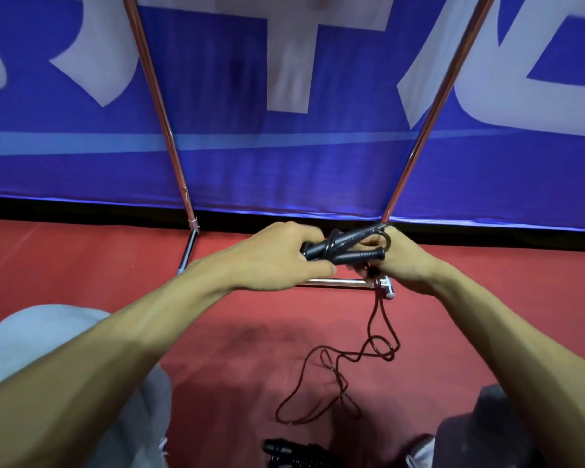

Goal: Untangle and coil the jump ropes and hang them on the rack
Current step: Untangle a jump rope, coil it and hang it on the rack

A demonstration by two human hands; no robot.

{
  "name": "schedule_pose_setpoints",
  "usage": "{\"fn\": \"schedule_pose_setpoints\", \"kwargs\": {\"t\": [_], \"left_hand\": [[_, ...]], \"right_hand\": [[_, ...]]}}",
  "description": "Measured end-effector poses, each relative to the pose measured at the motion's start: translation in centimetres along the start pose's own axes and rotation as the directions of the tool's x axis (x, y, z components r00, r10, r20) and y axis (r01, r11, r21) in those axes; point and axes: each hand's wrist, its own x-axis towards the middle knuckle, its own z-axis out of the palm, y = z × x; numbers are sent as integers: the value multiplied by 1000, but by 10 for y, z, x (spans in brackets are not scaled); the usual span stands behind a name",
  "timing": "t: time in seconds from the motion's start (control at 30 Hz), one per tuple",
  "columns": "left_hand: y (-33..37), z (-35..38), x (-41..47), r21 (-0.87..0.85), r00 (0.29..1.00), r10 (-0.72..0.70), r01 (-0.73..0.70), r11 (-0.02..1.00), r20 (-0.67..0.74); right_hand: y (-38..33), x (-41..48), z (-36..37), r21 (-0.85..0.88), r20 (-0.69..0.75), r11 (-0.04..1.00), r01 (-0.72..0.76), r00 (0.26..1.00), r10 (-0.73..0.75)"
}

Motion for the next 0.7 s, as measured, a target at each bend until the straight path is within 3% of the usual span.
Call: {"fn": "schedule_pose_setpoints", "kwargs": {"t": [0.1,0.27,0.37,0.47,0.57,0.7], "left_hand": [[-4,-9,2,-167,995,-9,-8,986,-100],[-9,-18,3,-171,991,-64,42,984,-121],[-9,-8,5,47,961,-99,115,992,-258],[-16,2,10,219,953,-35,105,970,-302],[-25,3,16,313,950,-13,116,943,-312],[-24,2,16,424,966,21,93,901,-257]], "right_hand": [[-1,2,10,113,109,985,-133,987,121],[-5,1,20,-41,214,972,-232,948,235],[-8,2,30,-331,207,936,-120,958,196],[-12,-2,35,-698,222,713,62,966,132],[-18,-13,37,-774,243,612,162,969,51],[-32,-24,25,-806,223,524,275,961,-162]]}}
